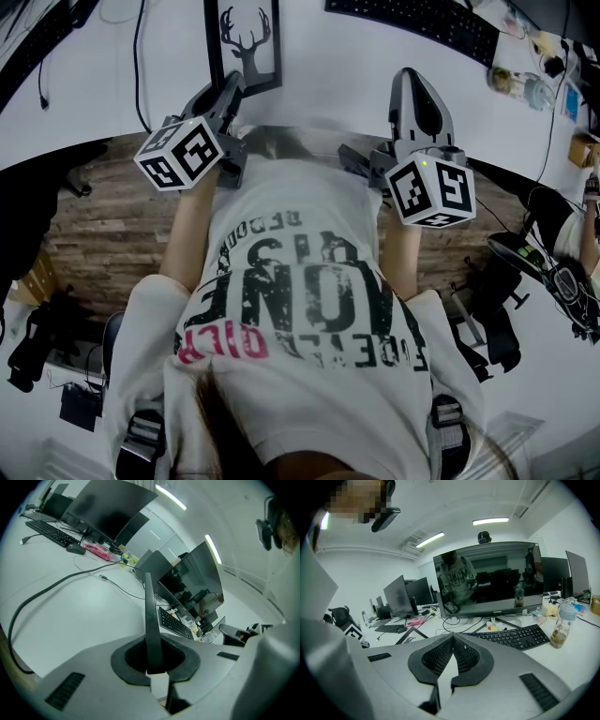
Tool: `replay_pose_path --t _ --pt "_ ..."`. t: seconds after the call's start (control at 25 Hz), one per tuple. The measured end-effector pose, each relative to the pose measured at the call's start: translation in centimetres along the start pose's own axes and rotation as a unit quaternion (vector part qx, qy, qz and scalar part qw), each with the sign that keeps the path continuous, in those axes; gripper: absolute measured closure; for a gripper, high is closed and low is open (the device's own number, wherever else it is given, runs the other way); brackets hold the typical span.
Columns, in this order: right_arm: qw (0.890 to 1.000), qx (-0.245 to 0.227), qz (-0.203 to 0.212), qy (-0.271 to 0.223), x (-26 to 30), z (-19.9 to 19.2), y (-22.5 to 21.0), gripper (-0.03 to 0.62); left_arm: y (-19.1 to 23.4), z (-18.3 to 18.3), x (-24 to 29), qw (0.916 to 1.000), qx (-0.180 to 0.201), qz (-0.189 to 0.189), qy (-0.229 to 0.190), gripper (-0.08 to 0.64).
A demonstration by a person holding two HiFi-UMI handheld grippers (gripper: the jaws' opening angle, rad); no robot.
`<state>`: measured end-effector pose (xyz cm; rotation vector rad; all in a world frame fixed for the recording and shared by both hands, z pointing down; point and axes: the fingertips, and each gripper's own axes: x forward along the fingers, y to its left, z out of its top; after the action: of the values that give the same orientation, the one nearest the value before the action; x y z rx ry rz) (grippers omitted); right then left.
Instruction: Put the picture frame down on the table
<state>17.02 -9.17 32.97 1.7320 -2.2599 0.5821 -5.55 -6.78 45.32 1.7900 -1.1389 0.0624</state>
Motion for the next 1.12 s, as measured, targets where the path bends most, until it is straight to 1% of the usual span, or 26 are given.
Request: replay_pose_path --t 0.56,0.92,1.12 --pt "1.000 0.000 0.005 0.003 0.5 0.3 0.7 0.592 0.4 -0.2 1.0 0.9989 -0.044 0.000 0.017 0.532" --pt "1.000 -0.001 0.007 0.005 1.0 0.4 1.3 0.592 1.2 -0.1 0.8 0.9980 -0.058 0.006 0.025 0.532" --pt "1.000 -0.001 0.008 0.007 1.2 0.3 1.2 0.592 1.9 -0.5 1.1 0.9974 -0.064 0.016 0.029 0.529"
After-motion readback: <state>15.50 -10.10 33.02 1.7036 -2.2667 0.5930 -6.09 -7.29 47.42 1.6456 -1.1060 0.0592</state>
